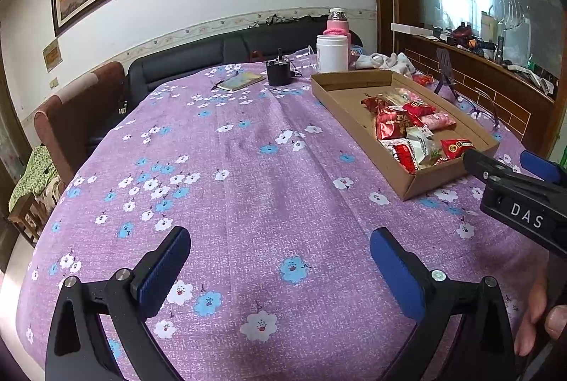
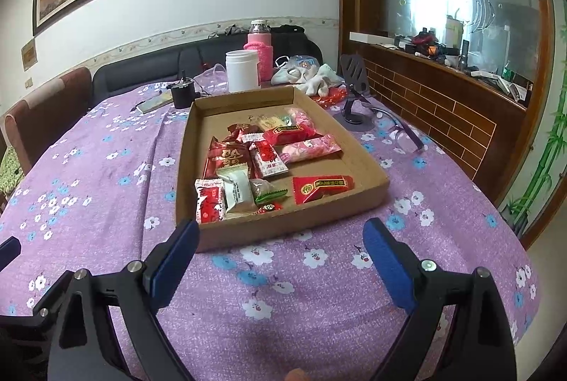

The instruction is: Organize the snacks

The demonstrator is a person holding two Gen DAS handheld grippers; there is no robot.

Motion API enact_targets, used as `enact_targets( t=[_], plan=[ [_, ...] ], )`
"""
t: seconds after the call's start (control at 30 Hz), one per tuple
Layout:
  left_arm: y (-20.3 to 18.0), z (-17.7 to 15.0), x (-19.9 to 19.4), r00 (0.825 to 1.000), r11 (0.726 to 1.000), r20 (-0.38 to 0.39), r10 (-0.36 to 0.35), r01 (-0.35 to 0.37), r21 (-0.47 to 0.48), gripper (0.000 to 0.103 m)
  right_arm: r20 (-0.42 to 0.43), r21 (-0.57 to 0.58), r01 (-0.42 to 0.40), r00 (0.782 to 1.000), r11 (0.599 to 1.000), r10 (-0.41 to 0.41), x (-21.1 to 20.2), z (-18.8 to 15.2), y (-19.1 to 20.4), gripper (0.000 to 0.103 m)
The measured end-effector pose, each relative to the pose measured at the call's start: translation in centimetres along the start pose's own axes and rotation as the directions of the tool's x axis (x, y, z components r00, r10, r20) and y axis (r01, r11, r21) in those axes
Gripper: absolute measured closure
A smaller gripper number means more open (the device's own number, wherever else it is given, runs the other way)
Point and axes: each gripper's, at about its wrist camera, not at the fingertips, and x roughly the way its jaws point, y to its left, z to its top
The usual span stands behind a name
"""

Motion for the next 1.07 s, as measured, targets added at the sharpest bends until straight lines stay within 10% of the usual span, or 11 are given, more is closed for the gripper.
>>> enact_targets(
  t=[1.07],
  plan=[
    [0.1,0.1,-1.3,0.999,1.000,0.031,-0.018,0.018,0.001,0.001,0.005,-0.002,-0.002,1.000,1.000,0.002,0.0,0.3,0.1,0.010]
  ],
)
